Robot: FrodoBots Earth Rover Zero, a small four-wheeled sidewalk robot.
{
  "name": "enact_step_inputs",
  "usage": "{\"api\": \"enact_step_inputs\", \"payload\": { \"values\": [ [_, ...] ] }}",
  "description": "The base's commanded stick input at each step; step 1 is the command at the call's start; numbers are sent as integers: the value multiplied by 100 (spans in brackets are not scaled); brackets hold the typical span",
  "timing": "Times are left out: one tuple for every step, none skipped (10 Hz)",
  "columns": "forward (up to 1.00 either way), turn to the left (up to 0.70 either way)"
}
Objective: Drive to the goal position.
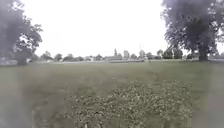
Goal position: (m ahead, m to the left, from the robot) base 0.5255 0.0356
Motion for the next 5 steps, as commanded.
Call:
{"api": "enact_step_inputs", "payload": {
  "values": [
    [100, -40],
    [100, -40],
    [100, -40],
    [100, -40],
    [100, -40]
  ]
}}
